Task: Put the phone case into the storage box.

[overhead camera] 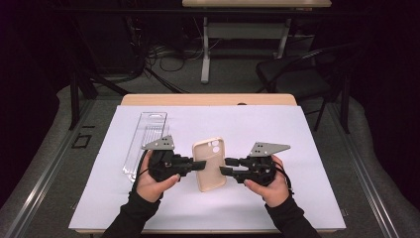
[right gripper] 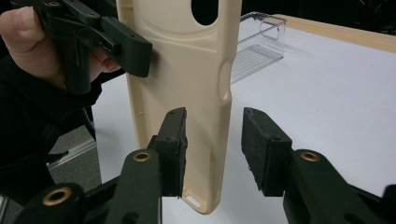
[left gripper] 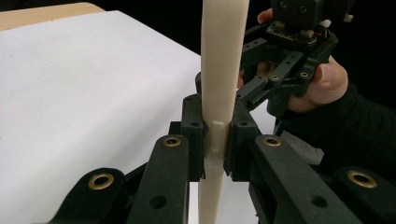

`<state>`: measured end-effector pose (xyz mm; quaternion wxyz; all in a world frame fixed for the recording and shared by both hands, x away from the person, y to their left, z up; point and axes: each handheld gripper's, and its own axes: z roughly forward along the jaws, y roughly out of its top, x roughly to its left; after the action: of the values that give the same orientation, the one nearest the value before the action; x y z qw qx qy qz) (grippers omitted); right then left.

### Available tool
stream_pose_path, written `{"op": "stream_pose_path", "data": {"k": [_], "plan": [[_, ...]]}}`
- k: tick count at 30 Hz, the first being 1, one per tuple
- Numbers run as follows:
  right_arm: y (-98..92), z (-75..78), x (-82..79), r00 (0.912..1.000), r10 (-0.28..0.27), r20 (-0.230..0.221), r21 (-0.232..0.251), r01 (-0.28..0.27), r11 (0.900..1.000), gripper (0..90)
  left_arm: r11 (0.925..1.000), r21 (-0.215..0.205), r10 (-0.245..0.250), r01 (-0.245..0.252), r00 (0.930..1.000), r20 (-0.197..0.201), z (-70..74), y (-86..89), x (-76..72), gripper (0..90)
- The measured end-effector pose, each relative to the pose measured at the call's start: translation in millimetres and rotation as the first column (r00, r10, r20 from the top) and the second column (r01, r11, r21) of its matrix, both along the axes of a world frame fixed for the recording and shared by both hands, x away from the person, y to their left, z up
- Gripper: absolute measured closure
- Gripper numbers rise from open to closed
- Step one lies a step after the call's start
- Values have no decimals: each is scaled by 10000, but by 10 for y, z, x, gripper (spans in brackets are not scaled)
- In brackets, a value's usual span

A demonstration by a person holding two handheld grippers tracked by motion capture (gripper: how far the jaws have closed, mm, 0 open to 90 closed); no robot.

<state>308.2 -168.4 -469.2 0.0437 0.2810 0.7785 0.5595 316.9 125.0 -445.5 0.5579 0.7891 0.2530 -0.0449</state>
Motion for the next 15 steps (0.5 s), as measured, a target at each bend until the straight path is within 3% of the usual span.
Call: {"op": "stream_pose_path", "data": {"k": [15], "plan": [[-13,4,3,9991,371,-224,283,-364,9989,686,9995,-71,-306,306,9995,28,4,-3,-7,814]]}}
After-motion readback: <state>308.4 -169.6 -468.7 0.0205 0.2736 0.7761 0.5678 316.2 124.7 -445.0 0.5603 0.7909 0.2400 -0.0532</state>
